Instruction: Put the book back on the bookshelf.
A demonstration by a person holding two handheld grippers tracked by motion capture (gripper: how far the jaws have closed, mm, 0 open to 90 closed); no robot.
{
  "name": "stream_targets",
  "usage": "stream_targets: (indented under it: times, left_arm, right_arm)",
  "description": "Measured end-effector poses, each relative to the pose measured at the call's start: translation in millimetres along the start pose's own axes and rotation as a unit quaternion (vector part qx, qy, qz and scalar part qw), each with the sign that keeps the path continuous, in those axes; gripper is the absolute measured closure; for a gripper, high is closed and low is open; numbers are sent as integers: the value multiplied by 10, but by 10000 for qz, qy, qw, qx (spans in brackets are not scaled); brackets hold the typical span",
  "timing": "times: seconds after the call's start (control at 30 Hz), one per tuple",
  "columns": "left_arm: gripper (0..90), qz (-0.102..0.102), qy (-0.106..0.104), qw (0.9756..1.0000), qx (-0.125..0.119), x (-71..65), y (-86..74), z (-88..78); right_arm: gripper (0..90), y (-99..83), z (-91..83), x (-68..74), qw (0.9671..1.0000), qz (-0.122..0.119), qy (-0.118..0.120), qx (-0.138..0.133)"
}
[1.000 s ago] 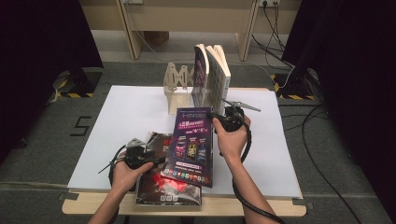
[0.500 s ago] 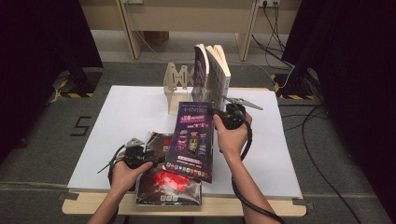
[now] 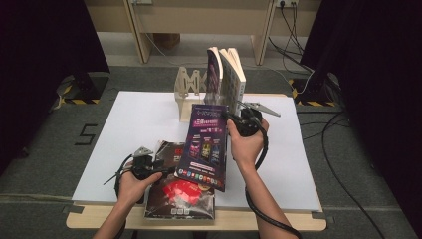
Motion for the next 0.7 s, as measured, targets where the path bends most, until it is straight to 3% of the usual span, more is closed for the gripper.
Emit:
stream_targets:
  times: [0.7]
  left_arm:
    - [357,-2,-1,10000,8,-1,2,-6]
  right_arm:
    - [847,120,-36,22,9993,-93,-120,-353]
Point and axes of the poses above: each handheld gripper's, and its own axes: z roughly forward along the jaws, y roughly out of its top, x roughly to its left, the point moved 3 cm from there along z, roughly forward along the jaws, and after that the axes turned 5 degrees about -z, right-handed, at the moved point
